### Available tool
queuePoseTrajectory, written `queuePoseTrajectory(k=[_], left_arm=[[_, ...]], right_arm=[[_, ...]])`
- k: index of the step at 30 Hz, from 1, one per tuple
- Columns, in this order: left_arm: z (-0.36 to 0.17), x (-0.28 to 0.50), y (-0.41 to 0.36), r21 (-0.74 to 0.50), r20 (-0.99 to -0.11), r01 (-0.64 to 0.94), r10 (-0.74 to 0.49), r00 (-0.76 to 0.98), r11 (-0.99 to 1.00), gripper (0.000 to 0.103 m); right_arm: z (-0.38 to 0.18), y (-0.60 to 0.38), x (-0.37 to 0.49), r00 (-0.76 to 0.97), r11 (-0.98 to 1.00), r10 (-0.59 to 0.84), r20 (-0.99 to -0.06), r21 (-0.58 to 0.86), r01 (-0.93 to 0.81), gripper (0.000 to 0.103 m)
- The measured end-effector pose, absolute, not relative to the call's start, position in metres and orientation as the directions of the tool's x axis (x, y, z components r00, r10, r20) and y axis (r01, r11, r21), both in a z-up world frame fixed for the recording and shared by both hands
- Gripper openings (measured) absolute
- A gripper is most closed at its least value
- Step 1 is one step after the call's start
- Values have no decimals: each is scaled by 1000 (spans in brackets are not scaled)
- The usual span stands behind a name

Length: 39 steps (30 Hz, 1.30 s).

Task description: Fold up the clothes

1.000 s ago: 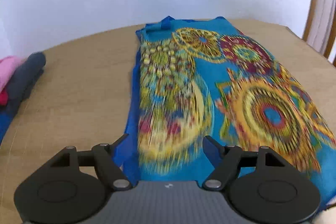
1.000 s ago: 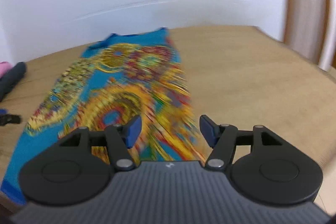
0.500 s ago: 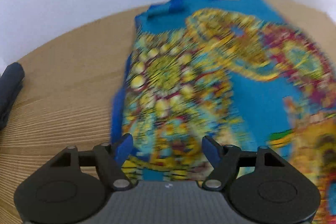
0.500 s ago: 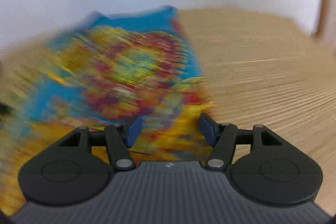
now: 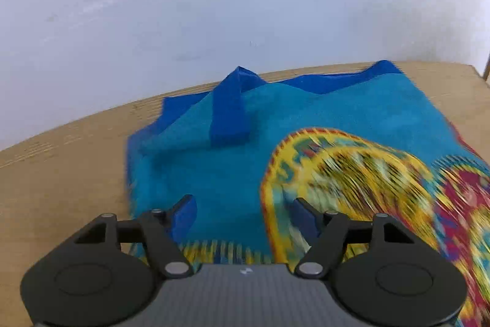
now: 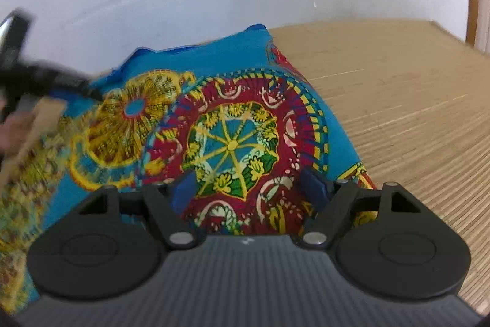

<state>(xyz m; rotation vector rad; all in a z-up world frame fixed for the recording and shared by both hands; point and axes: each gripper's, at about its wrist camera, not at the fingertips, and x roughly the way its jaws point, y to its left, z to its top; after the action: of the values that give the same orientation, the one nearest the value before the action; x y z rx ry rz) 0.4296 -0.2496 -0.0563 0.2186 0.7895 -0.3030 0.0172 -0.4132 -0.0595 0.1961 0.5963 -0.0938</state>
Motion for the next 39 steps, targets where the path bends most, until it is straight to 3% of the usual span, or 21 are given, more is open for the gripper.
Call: queuePoseTrajectory(k=[4, 9, 13, 19, 25, 29, 32, 33, 36, 39], left_arm=[[-69, 489, -249, 146, -694, 259, -87, 715, 955, 74], [-74, 551, -223, 294, -629, 52, 152, 763, 955, 76], [-72, 566, -195, 364, -573, -90, 299, 763, 927, 70], [-58, 536, -179, 283, -602, -3, 180, 778, 959, 68], [-58, 468, -207, 182, -669, 238, -58, 741, 954, 72], [-78, 438, -217, 301, -678, 266, 10, 735, 916, 77], [-74, 428, -211, 379, -666, 229, 93, 740, 897, 66], [-65, 421, -207, 372, -660, 221, 89, 746, 902, 66], [-28, 382, -194, 308, -627, 227, 18, 778, 924, 71], [-8, 313, -178, 273, -614, 269, -48, 788, 923, 75]], right_arm=[[-62, -416, 17, 820, 978, 8, -573, 176, 113, 86], [-65, -399, 26, 793, 993, -47, -608, 60, 105, 90], [-59, -402, 22, 794, 992, -38, -606, 73, 103, 90], [-60, -400, 23, 790, 994, -48, -611, 52, 101, 90], [-61, -401, 24, 790, 994, -48, -611, 51, 100, 91], [-62, -400, 24, 789, 994, -49, -612, 48, 99, 91], [-63, -399, 26, 785, 995, -49, -617, 40, 93, 95], [-63, -398, 27, 781, 996, -45, -623, 34, 85, 103], [-58, -394, 27, 762, 998, -48, -645, 5, 67, 102], [-34, -403, -7, 793, 992, -24, -609, 86, 96, 103]])
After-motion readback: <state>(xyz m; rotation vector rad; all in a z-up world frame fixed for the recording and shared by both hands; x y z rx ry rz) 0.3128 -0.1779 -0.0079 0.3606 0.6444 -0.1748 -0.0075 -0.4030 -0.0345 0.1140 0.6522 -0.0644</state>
